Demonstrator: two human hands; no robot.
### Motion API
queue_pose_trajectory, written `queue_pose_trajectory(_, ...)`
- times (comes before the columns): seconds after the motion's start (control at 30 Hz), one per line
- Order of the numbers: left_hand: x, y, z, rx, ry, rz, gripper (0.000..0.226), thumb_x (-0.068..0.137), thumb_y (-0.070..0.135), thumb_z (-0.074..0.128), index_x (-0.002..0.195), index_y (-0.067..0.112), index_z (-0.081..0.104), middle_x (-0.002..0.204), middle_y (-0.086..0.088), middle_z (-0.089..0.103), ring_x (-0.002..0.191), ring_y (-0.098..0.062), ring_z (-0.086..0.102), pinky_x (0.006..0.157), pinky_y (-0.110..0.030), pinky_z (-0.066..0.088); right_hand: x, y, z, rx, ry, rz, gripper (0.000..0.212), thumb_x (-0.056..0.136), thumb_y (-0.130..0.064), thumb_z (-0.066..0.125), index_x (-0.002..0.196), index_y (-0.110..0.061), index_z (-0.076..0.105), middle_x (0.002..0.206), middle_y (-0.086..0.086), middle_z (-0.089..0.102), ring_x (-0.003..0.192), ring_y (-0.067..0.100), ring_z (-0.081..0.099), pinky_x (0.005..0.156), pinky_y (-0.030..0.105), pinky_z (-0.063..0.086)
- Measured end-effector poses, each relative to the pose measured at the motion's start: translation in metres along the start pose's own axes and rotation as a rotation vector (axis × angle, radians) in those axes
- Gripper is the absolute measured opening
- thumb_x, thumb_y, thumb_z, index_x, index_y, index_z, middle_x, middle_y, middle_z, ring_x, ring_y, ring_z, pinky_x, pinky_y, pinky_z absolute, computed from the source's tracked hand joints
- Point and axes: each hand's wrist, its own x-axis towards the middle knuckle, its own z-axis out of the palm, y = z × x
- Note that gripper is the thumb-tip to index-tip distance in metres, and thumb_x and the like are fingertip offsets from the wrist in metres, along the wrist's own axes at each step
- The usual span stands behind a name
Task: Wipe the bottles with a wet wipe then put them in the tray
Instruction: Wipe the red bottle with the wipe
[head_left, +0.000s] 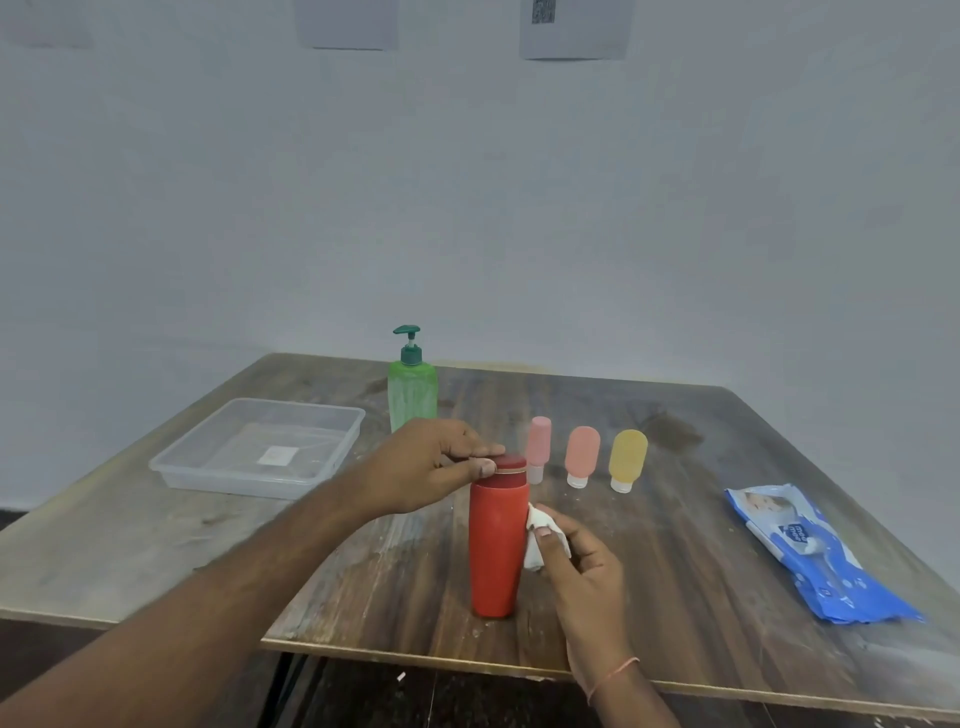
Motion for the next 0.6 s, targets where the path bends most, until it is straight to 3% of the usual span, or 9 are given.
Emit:
queue_pose_trajectory(0.1, -0.001, 0.004, -0.003, 0.018, -0.024, 0.02, 0.03, 0.102, 0.031, 0.069, 0.13, 0.025, 0.076, 0.099, 0.019, 0.07, 0.099, 0.007, 0.065, 0.08, -0.005, 0.046, 0.004, -0.02, 0.006, -0.036, -0.006, -0.143, 0.024, 0.101, -0.01, 0.07, 0.111, -0.027, 0.082, 0.109, -0.011, 0.082, 0.11, 0.009, 0.075, 0.092, 0.026, 0.061)
queue_pose_trajectory(0.23, -0.003, 0.007, -0.007, 0.069, -0.027, 0.041, 0.028, 0.102, 0.029, 0.071, 0.129, 0.025, 0.077, 0.08, 0.026, 0.059, 0.086, 0.009, 0.062, 0.071, -0.005, 0.041, 0.008, -0.034, 0.013, -0.326, 0.005, -0.494, 0.028, 0.095, -0.002, 0.077, 0.112, -0.024, 0.083, 0.111, -0.015, 0.078, 0.112, 0.005, 0.072, 0.09, 0.015, 0.055)
queue_pose_trajectory(0.4, -0.015, 0.004, -0.008, 0.016, -0.004, 0.073, 0.028, 0.101, 0.026, 0.072, 0.129, 0.024, 0.077, 0.083, 0.031, 0.062, 0.08, 0.005, 0.062, 0.071, -0.006, 0.042, 0.001, -0.021, 0.005, -0.676, 0.072, -0.836, 0.027, 0.094, -0.01, 0.076, 0.12, -0.013, 0.081, 0.116, -0.006, 0.074, 0.109, 0.008, 0.07, 0.091, 0.026, 0.059)
queue_pose_trajectory(0.5, -0.019, 0.005, -0.003, 0.018, 0.002, 0.078, 0.028, 0.102, 0.03, 0.07, 0.13, 0.027, 0.076, 0.082, 0.021, 0.063, 0.083, -0.003, 0.063, 0.071, -0.008, 0.043, -0.006, -0.016, 0.006, -0.783, 0.096, -0.977, 0.024, 0.092, -0.008, 0.08, 0.116, -0.008, 0.082, 0.111, 0.003, 0.074, 0.102, 0.021, 0.071, 0.089, 0.031, 0.059)
queue_pose_trajectory(0.6, -0.02, 0.005, -0.001, 0.045, 0.009, 0.058, 0.029, 0.103, 0.035, 0.066, 0.13, 0.031, 0.076, 0.086, 0.021, 0.065, 0.087, -0.006, 0.062, 0.071, -0.011, 0.044, -0.018, -0.019, 0.016, -0.934, 0.064, -1.105, 0.015, 0.095, -0.011, 0.078, 0.109, -0.01, 0.084, 0.104, 0.002, 0.074, 0.095, 0.026, 0.069, 0.08, 0.033, 0.059)
